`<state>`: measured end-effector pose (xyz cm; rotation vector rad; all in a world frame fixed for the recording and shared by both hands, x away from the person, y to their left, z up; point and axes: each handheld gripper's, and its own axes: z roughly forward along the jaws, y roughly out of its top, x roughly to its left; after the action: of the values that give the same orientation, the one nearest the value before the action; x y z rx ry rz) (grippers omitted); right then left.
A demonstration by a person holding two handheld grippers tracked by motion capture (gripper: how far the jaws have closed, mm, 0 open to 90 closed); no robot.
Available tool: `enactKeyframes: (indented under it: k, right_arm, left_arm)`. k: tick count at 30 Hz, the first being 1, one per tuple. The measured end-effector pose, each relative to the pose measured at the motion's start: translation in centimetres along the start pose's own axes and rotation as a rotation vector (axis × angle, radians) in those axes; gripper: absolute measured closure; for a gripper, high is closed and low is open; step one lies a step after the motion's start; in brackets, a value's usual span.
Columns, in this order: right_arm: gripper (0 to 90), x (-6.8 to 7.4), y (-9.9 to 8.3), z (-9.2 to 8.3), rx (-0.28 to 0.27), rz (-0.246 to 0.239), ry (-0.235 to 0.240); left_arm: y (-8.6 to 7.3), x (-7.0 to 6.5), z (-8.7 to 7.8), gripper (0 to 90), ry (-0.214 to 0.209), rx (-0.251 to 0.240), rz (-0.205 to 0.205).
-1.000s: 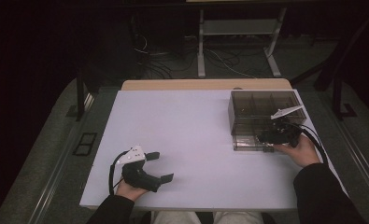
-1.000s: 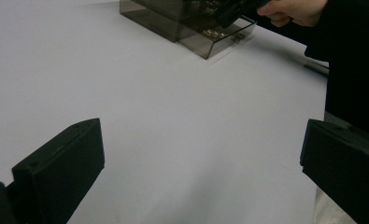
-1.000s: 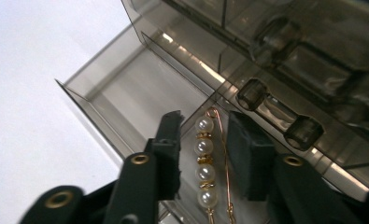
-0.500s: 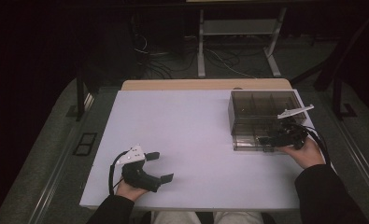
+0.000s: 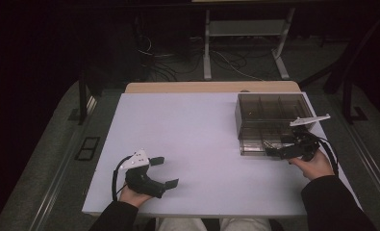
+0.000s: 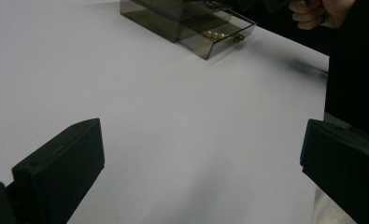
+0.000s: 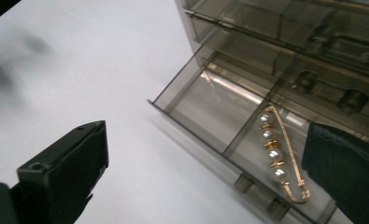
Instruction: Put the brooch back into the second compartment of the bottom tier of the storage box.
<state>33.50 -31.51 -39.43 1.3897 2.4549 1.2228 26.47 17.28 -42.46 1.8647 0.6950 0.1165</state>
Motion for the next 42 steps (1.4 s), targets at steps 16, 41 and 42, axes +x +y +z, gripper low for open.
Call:
enactKeyframes:
  k: [16,41,42]
  right_arm:
    - [0.4,3.1,-1.7,-0.5,-0.062,-0.042,0.046]
    - [0.4,4.6,-6.0,-0.1,-0.117,-0.125,0.058]
    - [0.4,4.6,-6.0,-0.1,-0.115,-0.124,0.059]
  left_arm:
    - [0.0,0.0,0.0,0.0,0.001,0.001,0.002]
    - [0.0,0.0,0.1,0.0,-0.004,0.01,0.003]
    - [0.0,0.0,0.1,0.0,-0.005,0.012,0.005]
